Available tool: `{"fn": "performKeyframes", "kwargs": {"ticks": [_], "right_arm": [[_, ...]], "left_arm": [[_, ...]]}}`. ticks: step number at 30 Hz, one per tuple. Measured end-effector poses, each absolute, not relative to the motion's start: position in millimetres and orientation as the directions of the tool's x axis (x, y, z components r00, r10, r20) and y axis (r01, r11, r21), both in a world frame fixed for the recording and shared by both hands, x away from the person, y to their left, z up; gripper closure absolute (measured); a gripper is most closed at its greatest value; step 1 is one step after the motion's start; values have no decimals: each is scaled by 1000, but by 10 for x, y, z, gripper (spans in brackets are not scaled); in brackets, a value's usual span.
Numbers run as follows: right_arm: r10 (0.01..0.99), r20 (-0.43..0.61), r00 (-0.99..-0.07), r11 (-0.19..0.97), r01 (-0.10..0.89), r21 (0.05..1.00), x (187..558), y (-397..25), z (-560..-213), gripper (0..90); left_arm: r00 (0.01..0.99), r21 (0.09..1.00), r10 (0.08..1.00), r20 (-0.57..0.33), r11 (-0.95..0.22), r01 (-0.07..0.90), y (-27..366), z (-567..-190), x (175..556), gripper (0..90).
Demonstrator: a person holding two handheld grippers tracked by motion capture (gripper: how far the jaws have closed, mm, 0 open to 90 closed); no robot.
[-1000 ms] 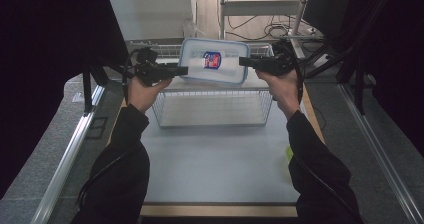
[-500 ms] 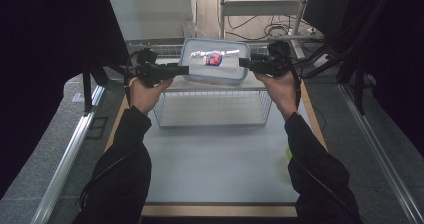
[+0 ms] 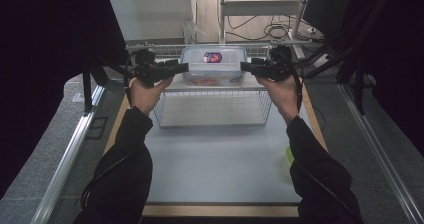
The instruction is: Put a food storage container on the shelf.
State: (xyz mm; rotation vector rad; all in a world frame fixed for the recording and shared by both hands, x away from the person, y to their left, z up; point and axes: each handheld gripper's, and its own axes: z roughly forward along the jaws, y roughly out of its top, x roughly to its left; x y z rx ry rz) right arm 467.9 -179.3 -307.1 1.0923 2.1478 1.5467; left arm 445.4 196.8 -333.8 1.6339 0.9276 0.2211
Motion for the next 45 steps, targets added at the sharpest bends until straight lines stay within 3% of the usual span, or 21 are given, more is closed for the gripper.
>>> {"fn": "performKeyframes", "kwargs": {"ticks": [5, 10, 11, 16, 19, 38, 45], "right_arm": [[664, 230, -711, 124, 408, 904, 4596, -1848, -3091, 498], [656, 162, -737, 220, 393, 893, 4494, -1816, -3229, 528], [655, 154, -740, 241, 398, 885, 4497, -1796, -3261, 617], [685, 77, -724, 297, 375, 878, 4540, -1701, -3285, 665], [696, 68, -715, 296, 373, 879, 4577, -1681, -3281, 717], [727, 73, -682, 272, 385, 882, 4707, -1628, -3361, 707], [708, 75, -702, 275, 372, 887, 4615, -1621, -3348, 654]], "left_arm": [[677, 906, 691, -254, -75, 417, 1962, -3374, 4318, 382], [676, 902, 706, -211, -125, 412, 1916, -3523, 4283, 403], [675, 901, 707, -209, -128, 414, 1906, -3531, 4293, 442], [630, 893, 765, -130, -186, 410, 1808, -3521, 4322, 564], [615, 890, 774, -155, -161, 427, 1817, -3513, 4364, 584], [577, 879, 802, -157, -152, 451, 1771, -3524, 4441, 600], [608, 893, 784, -127, -176, 414, 1771, -3504, 4289, 488]]}}
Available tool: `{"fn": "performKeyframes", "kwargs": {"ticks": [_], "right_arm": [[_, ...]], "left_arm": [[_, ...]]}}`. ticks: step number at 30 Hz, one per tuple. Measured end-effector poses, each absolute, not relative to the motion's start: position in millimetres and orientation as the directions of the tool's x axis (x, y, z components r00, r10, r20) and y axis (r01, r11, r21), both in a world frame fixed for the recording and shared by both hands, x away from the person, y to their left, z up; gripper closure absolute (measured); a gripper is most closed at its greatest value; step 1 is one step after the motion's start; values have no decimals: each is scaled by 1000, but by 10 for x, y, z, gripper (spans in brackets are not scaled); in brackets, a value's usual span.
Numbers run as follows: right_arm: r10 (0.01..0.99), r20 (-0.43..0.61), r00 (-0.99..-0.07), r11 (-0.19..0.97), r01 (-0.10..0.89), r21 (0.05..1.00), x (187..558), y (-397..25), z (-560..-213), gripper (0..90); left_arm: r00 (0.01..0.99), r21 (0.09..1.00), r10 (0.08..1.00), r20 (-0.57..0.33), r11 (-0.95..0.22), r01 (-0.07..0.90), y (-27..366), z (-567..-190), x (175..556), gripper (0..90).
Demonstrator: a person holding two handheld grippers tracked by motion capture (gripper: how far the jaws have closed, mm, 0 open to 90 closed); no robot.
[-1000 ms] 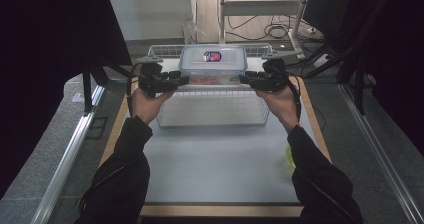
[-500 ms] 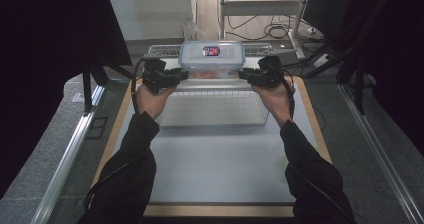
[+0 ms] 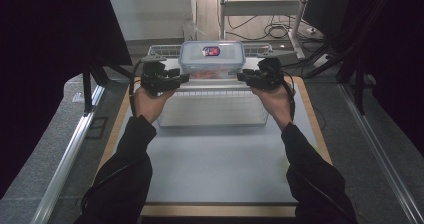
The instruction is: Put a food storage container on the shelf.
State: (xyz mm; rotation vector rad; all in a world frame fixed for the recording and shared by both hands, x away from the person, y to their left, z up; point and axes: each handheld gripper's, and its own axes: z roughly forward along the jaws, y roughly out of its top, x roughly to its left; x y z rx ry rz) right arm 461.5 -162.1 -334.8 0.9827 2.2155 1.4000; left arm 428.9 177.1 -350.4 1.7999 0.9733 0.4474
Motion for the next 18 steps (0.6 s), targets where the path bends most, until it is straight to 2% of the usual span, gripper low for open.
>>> {"fn": "performKeyframes", "kwargs": {"ticks": [8, 18], "right_arm": [[682, 31, -730, 318, 334, 887, 4425, -1569, -3355, 496], [662, 18, -749, 329, 312, 891, 4251, -1664, -3446, 343]], "left_arm": [[653, 894, 750, -103, -218, 391, 1737, -3570, 4040, 308], [690, 882, 721, -65, -282, 378, 1674, -3733, 3743, 175]]}}
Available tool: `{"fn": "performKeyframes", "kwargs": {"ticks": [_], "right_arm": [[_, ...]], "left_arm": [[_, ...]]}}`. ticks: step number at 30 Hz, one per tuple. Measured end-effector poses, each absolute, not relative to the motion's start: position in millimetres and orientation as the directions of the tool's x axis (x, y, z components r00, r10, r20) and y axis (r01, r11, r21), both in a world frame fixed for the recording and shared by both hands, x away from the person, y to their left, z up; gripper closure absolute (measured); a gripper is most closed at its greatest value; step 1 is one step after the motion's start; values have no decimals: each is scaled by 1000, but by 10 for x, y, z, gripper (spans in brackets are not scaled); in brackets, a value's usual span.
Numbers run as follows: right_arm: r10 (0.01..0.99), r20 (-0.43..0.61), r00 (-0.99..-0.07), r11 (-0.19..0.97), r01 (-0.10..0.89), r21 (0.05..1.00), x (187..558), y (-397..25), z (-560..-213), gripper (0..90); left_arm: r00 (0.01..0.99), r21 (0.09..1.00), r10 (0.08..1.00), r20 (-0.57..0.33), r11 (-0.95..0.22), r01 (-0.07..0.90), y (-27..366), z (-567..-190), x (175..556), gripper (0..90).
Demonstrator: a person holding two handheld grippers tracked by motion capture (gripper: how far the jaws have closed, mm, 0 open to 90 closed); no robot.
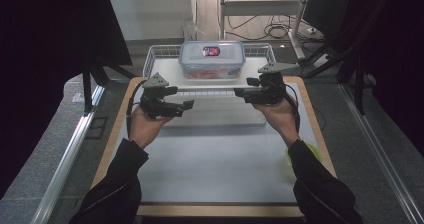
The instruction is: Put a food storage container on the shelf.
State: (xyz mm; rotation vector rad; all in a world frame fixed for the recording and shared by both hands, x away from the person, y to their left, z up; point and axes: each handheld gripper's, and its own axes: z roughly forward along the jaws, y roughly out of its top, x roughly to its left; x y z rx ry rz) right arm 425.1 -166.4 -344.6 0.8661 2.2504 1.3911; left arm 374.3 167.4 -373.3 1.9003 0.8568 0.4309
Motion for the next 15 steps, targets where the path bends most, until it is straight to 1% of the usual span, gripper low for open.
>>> {"fn": "performKeyframes", "kwargs": {"ticks": [2, 10, 13, 15], "right_arm": [[659, 19, -752, 326, 308, 894, 4202, -1681, -3460, 322], [626, 2, -780, 355, 287, 889, 3972, -1712, -3566, 243], [619, 1, -785, 360, 285, 888, 3892, -1730, -3620, 207], [614, 3, -789, 362, 284, 888, 3847, -1744, -3657, 183]], "left_arm": [[698, 881, 713, -69, -285, 378, 1667, -3769, 3697, 148], [720, 879, 688, -86, -288, 380, 1660, -3920, 3507, 113], [734, 884, 673, -85, -290, 368, 1642, -3962, 3409, 104], [742, 884, 667, -69, -304, 356, 1617, -3984, 3336, 88]]}}
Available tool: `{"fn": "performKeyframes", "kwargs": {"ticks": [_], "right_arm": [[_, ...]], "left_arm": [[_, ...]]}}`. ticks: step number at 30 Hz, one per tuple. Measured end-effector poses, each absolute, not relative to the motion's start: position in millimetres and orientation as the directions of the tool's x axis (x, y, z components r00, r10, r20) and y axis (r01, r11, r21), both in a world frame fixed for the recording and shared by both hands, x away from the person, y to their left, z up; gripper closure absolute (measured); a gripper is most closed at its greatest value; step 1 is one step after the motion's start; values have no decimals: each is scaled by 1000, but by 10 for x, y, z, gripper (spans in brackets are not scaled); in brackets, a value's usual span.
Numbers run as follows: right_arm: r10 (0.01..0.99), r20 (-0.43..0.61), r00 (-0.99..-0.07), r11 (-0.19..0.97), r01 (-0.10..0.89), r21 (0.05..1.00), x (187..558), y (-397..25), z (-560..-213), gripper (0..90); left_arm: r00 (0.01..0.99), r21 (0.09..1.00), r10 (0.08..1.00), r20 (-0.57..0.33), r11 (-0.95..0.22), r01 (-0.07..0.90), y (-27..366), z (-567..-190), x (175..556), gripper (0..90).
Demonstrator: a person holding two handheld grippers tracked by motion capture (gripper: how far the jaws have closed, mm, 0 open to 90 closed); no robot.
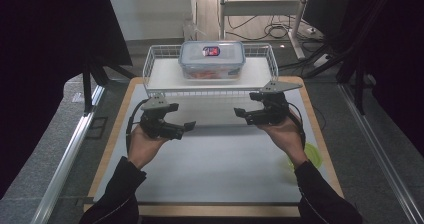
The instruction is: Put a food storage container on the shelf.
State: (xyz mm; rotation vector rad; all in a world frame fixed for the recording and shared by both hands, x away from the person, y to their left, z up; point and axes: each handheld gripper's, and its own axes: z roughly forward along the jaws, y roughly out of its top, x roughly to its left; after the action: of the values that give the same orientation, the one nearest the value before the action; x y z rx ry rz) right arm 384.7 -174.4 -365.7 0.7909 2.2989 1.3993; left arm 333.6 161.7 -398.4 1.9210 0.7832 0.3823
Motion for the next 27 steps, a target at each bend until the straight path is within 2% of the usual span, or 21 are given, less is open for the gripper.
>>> {"fn": "performKeyframes", "kwargs": {"ticks": [7, 22, 27], "right_arm": [[606, 2, -795, 383, 294, 876, 3698, -1793, -3826, 131], [586, -1, -810, 418, 301, 857, 3407, -1810, -4148, 86], [584, 13, -812, 417, 313, 853, 3299, -1832, -4252, 81]], "left_arm": [[750, 866, 661, 1, -375, 330, 1536, -4130, 3111, 63], [752, 852, 657, -45, -368, 373, 1623, -4575, 2846, 44], [727, 853, 686, -27, -363, 375, 1694, -4704, 2734, 41]]}}
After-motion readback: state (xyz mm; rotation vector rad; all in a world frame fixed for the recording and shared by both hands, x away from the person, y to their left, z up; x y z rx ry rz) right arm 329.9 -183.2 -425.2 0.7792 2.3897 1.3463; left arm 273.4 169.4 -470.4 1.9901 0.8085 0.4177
